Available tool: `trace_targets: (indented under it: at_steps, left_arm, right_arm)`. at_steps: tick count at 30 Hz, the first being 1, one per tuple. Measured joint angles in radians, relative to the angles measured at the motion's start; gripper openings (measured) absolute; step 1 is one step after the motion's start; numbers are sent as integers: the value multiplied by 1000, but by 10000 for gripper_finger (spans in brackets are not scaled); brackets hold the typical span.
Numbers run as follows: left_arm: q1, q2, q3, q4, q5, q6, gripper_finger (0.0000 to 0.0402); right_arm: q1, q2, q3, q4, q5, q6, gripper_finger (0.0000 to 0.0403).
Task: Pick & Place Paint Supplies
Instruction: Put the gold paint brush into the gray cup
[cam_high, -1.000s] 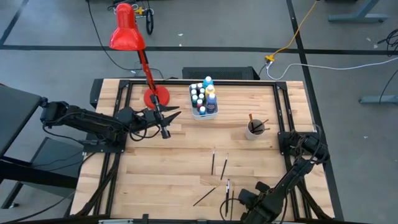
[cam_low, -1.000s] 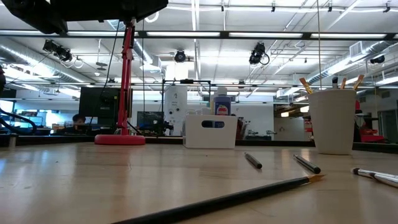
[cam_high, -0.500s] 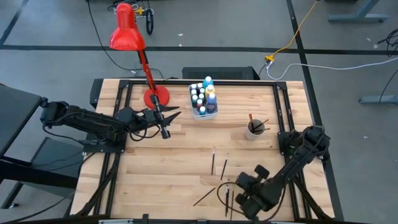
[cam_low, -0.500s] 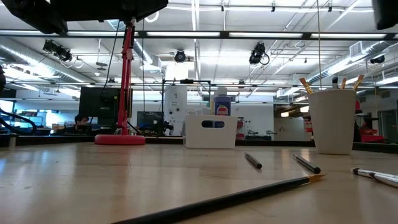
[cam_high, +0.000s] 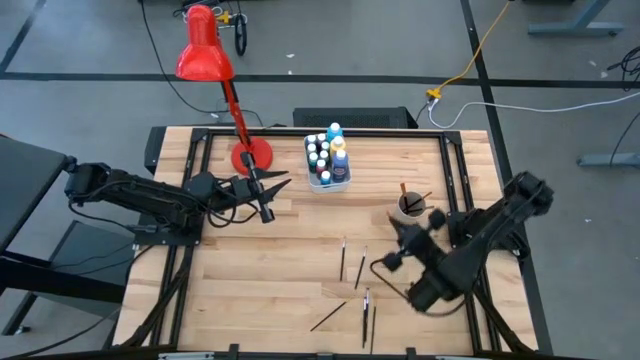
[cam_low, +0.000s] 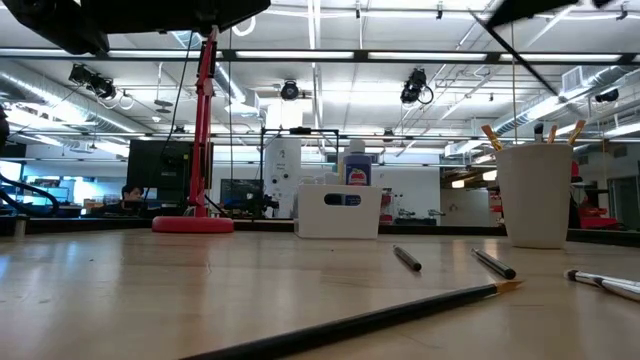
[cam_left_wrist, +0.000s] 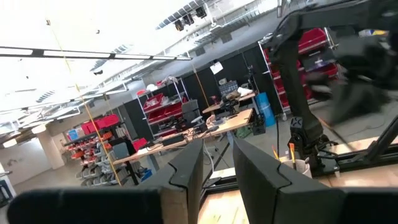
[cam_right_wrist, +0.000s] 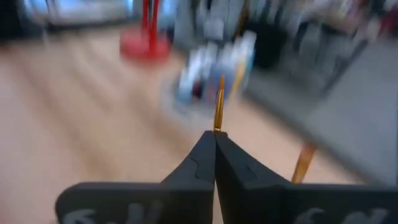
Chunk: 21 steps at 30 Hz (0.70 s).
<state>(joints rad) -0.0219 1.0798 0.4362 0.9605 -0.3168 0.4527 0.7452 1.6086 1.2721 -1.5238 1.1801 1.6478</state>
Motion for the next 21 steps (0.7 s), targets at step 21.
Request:
trace_targets:
  at_steps: [21]
  left_arm:
    - [0,0,1,-65,80,-166,96]
  right_arm:
    - [-317,-276,-396,270,110,-268,0]
